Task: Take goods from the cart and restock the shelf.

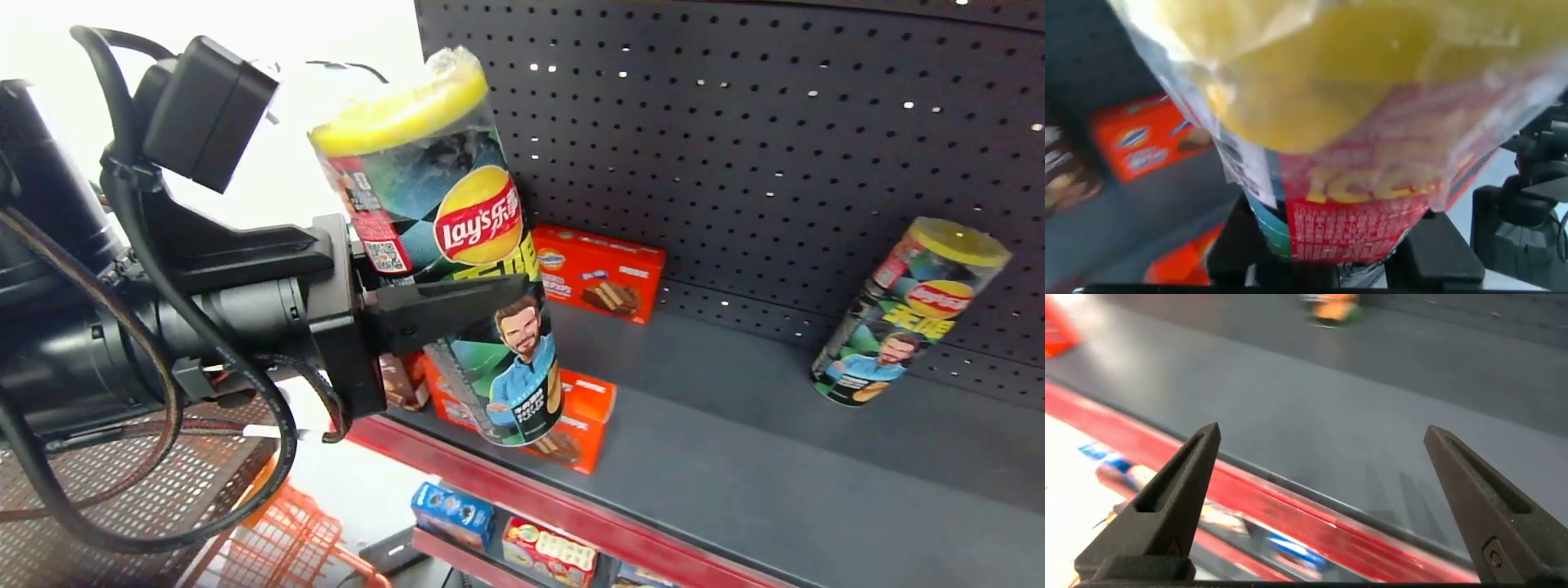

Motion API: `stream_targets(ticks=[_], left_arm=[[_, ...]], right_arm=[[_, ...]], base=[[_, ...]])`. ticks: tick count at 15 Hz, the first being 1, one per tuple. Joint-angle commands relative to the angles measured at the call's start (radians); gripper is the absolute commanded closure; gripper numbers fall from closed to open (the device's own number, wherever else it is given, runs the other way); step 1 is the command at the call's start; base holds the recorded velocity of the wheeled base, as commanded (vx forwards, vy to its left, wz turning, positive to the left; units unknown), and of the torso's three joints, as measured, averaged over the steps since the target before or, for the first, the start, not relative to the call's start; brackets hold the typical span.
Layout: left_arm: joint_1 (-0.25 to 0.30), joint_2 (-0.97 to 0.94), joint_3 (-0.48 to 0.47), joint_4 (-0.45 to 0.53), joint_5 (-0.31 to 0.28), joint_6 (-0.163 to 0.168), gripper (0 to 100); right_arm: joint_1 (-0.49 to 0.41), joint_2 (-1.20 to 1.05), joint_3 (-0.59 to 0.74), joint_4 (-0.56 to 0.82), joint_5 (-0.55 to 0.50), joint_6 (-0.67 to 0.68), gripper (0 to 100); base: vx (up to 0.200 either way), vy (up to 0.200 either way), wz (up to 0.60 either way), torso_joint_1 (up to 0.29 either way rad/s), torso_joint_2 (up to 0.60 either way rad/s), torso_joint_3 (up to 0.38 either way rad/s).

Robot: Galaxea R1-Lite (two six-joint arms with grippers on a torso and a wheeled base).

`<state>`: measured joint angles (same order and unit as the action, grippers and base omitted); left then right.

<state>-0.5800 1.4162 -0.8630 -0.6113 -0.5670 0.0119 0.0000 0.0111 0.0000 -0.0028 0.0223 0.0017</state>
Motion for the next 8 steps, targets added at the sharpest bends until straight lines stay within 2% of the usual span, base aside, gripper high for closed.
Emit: stream_targets(ticks=[1,6,8], left_arm=[[0.000,0.033,-0.030,-0.001,-0.001,0.000,100],[0.002,0.049,-0.042,-0.005,-0.001,0.000,100],[0.003,0.049,-0.034,-0.005,-0.001,0.000,100]], right_arm=[[0.000,0.001,0.000,0.000,-0.001,0.000,0],[0.000,0.001,0.000,0.000,-0.001,0.000,0],[0.000,0.001,0.000,0.000,-0.001,0.000,0]], base=[[0.000,0.000,-0.60,0.002,0.01,0.007],[0.000,0.000,-0.60,0.003,0.00,0.003],[0.000,0.000,0.00,0.000,0.00,0.000]])
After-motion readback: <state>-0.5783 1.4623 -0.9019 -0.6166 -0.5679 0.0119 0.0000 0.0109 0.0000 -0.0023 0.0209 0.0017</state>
